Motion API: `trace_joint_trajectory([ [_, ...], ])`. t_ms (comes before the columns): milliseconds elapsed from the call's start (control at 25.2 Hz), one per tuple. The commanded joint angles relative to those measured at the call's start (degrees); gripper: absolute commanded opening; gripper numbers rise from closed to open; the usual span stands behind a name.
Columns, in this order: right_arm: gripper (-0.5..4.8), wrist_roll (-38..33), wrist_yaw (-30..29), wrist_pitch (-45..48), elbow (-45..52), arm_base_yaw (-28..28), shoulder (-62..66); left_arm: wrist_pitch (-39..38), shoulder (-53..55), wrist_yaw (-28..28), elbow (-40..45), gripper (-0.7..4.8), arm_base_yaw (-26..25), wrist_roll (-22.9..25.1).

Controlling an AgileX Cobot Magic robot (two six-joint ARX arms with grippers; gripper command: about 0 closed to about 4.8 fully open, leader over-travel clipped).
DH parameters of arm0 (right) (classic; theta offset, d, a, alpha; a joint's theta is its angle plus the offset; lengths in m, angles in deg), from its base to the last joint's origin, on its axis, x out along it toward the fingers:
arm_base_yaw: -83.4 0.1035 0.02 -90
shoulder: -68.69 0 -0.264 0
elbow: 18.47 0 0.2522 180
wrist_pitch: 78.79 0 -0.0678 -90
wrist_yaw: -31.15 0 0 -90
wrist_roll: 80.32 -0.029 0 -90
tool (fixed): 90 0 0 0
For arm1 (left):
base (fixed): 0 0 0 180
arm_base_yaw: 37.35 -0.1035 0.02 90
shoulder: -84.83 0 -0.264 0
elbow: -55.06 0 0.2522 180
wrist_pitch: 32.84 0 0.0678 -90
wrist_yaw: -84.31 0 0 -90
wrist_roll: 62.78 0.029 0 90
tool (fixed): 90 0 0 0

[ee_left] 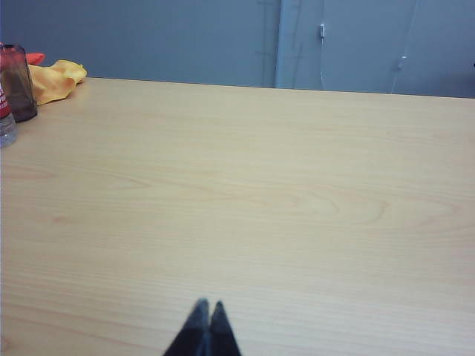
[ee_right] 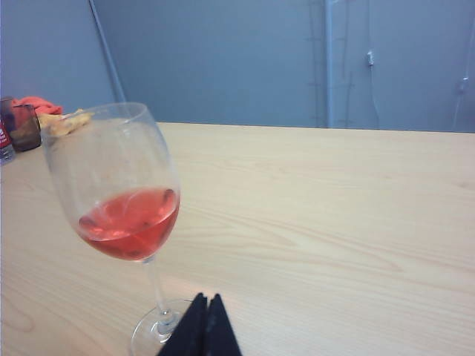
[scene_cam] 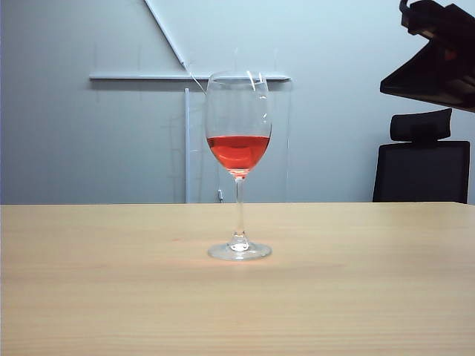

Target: Gently pick up the goblet, rotate it counterclockwise for two full turns (viewing from above), and then place it back on the table.

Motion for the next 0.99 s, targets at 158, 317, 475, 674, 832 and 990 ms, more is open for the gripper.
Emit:
trace_joint_trajectory([
  [158, -0.08, 0.2, -0.1, 0.8, -0.2, 0.1, 0.0, 0.2, 0.1, -0.2, -0.1, -0.04, 0.1, 0.3],
  [317, -0.08, 0.2, -0.8, 0.9, -0.2, 0.1, 0.0, 0.2, 0.1, -0.2, -0.1, -0.05, 0.0, 0.4],
  [475, -0.08, 0.1, -0.8, 1.0, -0.2, 0.1, 0.0, 0.4, 0.1, -0.3, -0.1, -0.05, 0.0, 0.4],
  [674, -0.08, 0.2, -0.7, 1.3, -0.2, 0.1, 0.0, 0.5, 0.1, -1.6, -0.1, -0.05, 0.0, 0.3],
  [832, -0.08, 0.1, -0.8, 1.2, -0.2, 0.1, 0.0, 0.6, 0.1, -3.6, -0.1, -0.05, 0.0, 0.4],
  [990, -0.08, 0.1, -0.4, 1.3, -0.2, 0.1, 0.0, 1.8, 0.1, -5.9, -0.2, -0.04, 0.0, 0.4],
])
